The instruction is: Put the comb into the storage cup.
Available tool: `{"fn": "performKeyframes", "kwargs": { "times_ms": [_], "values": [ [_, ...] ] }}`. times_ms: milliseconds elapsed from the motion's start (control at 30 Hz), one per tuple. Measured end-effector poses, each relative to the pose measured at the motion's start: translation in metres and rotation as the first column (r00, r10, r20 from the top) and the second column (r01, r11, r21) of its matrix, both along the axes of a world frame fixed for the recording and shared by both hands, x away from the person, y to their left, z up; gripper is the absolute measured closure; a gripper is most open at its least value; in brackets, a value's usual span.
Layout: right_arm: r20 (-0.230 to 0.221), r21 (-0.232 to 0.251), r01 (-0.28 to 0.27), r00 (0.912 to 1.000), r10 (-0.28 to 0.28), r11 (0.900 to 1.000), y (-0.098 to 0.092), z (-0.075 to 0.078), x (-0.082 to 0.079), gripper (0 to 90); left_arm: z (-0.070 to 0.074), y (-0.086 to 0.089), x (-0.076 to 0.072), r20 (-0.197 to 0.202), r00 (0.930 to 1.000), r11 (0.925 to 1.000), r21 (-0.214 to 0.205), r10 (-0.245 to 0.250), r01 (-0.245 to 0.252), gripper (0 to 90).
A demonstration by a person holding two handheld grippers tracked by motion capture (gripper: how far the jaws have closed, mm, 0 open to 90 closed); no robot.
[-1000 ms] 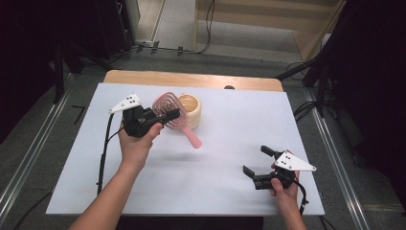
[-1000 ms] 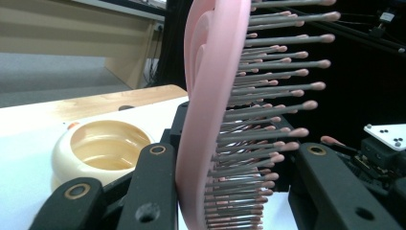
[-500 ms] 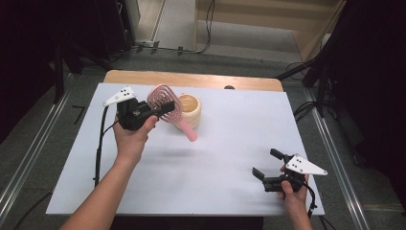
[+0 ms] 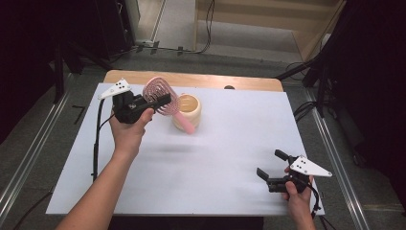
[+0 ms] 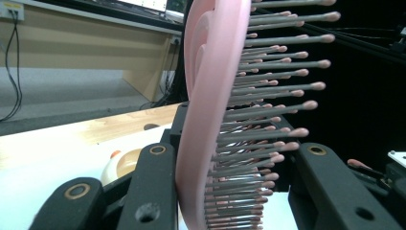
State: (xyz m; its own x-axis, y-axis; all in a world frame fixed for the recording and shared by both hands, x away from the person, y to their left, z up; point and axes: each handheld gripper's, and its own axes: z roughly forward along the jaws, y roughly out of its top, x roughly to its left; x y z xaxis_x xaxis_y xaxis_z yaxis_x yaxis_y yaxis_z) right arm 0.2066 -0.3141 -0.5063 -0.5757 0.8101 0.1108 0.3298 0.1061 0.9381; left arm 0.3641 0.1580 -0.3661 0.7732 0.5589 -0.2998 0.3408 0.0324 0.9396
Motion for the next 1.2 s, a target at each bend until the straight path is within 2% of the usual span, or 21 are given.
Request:
{"fn": "performKeyframes", "kwargs": {
  "times_ms": [267, 500, 600, 1000, 1200],
  "values": [
    [-0.006, 0.0, 0.002, 1.0, -0.002, 1.0, -0.001, -0.001, 0.001, 0.0, 0.005, 0.005, 0.007, 0.008, 0.9998, 0.9997, -0.009, 0.021, -0.021, 64.8],
    [-0.007, -0.002, 0.0, 1.0, 0.0, 1.0, -0.002, -0.002, 0.001, 0.0, 0.008, 0.006, 0.013, 0.01, 0.9995, 0.9995, 0.002, 0.03, -0.03, 64.8],
    [-0.006, -0.003, 0.006, 1.0, -0.006, 1.0, -0.002, -0.001, 0.0, 0.0, 0.01, 0.007, 0.016, 0.01, 0.9992, 0.9992, -0.011, 0.039, -0.039, 64.8],
    [-0.004, 0.0, 0.004, 1.0, -0.004, 1.0, -0.005, -0.002, 0.0, 0.0, 0.017, 0.004, 0.03, 0.013, 0.9987, 0.9987, -0.013, 0.05, -0.05, 64.8],
    [0.001, 0.003, 0.004, 1.0, -0.004, 1.0, -0.006, -0.002, 0.0, 0.0, 0.022, 0.005, 0.035, 0.014, 0.9979, 0.9975, -0.031, 0.063, -0.063, 64.8]
  ]
}}
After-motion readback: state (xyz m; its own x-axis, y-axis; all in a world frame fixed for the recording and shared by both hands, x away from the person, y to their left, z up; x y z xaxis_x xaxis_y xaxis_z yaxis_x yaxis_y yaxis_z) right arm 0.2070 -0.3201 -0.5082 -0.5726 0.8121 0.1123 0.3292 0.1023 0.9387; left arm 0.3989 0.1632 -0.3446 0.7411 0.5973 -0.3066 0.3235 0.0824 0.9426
